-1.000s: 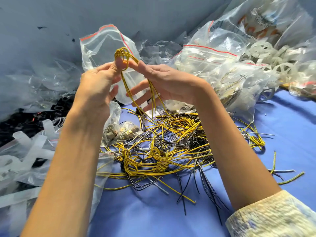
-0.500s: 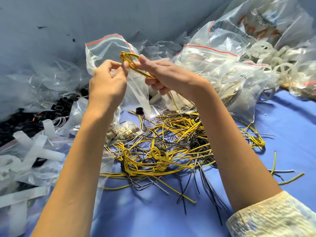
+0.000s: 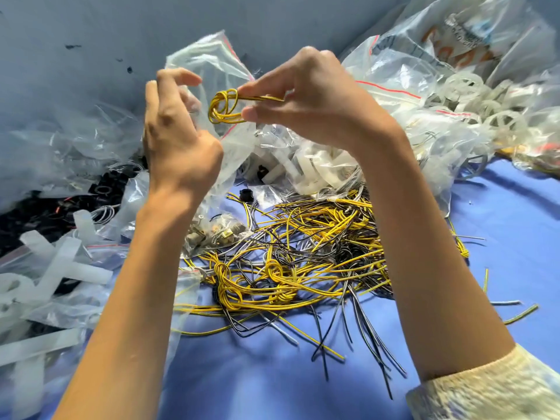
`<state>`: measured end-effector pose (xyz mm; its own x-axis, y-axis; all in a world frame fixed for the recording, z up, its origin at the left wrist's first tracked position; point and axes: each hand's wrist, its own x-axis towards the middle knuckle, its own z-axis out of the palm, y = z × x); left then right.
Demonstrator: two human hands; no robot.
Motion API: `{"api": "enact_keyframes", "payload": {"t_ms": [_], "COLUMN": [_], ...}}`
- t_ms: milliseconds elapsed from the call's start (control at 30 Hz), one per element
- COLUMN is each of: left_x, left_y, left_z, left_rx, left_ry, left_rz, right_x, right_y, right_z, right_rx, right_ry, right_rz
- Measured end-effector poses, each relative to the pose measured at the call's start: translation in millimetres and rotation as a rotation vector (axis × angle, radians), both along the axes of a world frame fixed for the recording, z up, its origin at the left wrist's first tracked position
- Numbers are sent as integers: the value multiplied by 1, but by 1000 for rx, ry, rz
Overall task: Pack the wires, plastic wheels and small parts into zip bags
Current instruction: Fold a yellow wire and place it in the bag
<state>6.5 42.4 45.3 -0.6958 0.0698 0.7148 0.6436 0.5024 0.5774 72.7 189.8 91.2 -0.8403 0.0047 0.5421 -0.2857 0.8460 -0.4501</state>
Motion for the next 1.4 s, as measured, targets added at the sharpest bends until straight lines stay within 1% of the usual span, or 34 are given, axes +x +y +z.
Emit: {"api": "enact_keyframes", "payload": {"t_ms": [67, 133, 200, 267, 333, 467, 600, 667, 733, 800, 833, 933, 1000, 1067, 1133, 1200, 1233, 1300, 1367, 1400], "left_x": [1, 3, 4, 5, 5, 7, 8, 11, 13, 13, 12, 13, 12, 11, 11, 13, 14, 13, 11, 10], "left_y": [1, 3, 6, 9, 12, 15, 17, 17, 18, 19, 19, 19, 18, 16, 15, 16, 16, 17, 16, 15], "left_z": [-1, -2, -4, -7, -9, -11, -9, -7, -7, -7, -8, -7, -6, -5, -5, -5, -5, -7, -7, -7], "left_rx": [-61, -155, -268, -382, -462, -540, -530, -495, -469, -471, -473, -470, -469, -448, -424, -418, -421, -428, -432, -431], "left_ry": [5, -9, -35, -47, -47, -52, -57, -63, -79, -88, -92, -89, -84, -92, -107, -120, -127, -136, -136, -135], "left_rz": [-73, -151, -221, -259, -281, -339, -367, -383, -397, -394, -393, -414, -412, -403, -407, -424, -433, -439, -429, -424], "right_x": [2, 2, 3, 6, 8, 10, -1, -8, -11, -10, -9, -7, -9, -15, -23, -27, -27, -24, -20, -18], "right_y": [-3, -4, -4, -3, 0, 6, 12, 15, 19, 19, 18, 12, 10, 8, 9, 10, 10, 10, 10, 9], "right_z": [2, 3, 3, 3, 3, 3, -6, -13, -19, -20, -20, -17, -19, -23, -29, -34, -35, -35, -34, -33], "right_rx": [75, 163, 226, 246, 222, 164, 109, 126, 193, 244, 256, 193, 139, 176, 301, 391, 405, 345, 161, 107], "right_ry": [-41, -145, -231, -274, -299, -329, -374, -447, -561, -663, -684, -641, -583, -534, -514, -554, -598, -711, -831, -867], "right_rz": [-81, -186, -233, -227, -194, -137, -145, -180, -182, -99, -38, 98, 109, 66, -65, -194, -203, -104, 48, 90]}}
